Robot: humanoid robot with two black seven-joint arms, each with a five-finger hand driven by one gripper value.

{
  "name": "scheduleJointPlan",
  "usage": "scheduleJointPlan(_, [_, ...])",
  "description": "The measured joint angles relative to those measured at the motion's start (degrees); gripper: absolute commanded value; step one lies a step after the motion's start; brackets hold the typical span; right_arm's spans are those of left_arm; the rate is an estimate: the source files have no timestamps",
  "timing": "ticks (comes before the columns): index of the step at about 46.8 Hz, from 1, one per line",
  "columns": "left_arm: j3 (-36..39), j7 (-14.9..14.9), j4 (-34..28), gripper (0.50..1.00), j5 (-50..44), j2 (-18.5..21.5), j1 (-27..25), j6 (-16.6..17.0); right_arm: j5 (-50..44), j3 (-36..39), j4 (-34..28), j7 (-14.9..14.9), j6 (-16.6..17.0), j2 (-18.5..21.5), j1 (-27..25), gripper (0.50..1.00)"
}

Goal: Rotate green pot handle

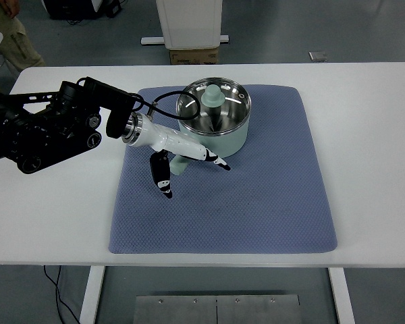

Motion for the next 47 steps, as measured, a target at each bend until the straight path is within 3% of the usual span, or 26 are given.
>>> scheduleJointPlan(14, [0.0, -0.16, 1.95, 1.0, 3.75, -0.12, 0.0, 2.76, 0.0, 0.0, 0.0, 0.0, 0.0, 0.0, 0.0, 1.0])
scheduleJointPlan(31, [0.0, -0.16, 1.98, 1.0, 6.17, -0.15, 0.07, 3.31, 0.0, 0.0, 0.0, 0.0, 0.0, 0.0, 0.0, 1.0])
scheduleJointPlan(47, [0.0, -2.52, 1.98, 1.0, 8.9, -0.09, 0.07, 3.65, 0.0, 0.0, 0.0, 0.0, -0.03, 0.0, 0.0, 1.0])
